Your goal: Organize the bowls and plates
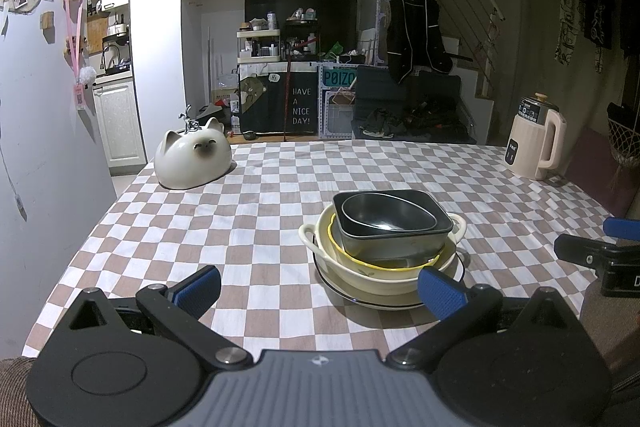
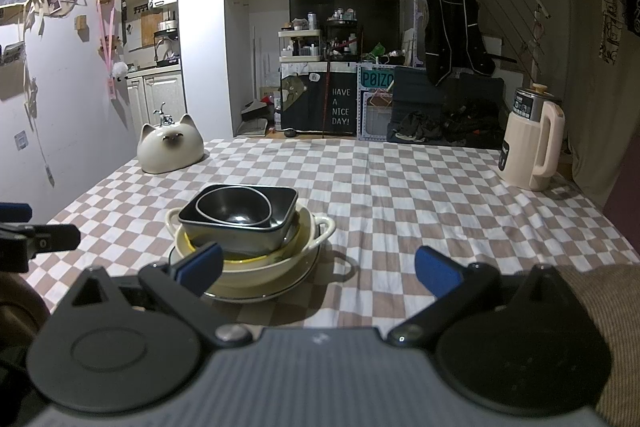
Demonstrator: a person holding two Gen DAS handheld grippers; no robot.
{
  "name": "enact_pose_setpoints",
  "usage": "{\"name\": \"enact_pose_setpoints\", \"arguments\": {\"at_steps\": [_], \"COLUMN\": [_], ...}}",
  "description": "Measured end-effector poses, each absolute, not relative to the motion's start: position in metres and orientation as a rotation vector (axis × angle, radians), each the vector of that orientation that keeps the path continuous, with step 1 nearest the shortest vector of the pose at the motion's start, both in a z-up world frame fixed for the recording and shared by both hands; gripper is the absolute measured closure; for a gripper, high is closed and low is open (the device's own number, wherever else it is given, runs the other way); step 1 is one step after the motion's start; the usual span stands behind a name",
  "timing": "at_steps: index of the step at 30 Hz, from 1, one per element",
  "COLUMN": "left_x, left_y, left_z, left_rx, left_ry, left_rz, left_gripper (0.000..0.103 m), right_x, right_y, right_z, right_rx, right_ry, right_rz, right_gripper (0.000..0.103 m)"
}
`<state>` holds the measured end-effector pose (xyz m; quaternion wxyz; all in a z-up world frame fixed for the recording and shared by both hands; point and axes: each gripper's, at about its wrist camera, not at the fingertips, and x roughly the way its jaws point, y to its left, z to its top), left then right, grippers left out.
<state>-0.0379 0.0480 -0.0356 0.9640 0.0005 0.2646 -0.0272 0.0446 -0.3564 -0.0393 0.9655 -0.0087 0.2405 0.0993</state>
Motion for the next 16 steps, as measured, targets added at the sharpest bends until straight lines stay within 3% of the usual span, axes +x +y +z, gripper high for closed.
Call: {"name": "enact_pose_setpoints", "arguments": {"at_steps": [16], "left_x": [-0.0386], "left_y": [0.0466], "left_z": [-0.0360], "left_rx": [0.002], "left_ry": [0.537], "left_rz": [-0.053], "left_gripper": [0.000], "right_x": [0.0447], "right_y": [-0.3559], "right_z": [-0.0392], "right_rx": [-0.018], "right_ry": [0.487], "right_rz": [0.200], "right_gripper": [0.000]}}
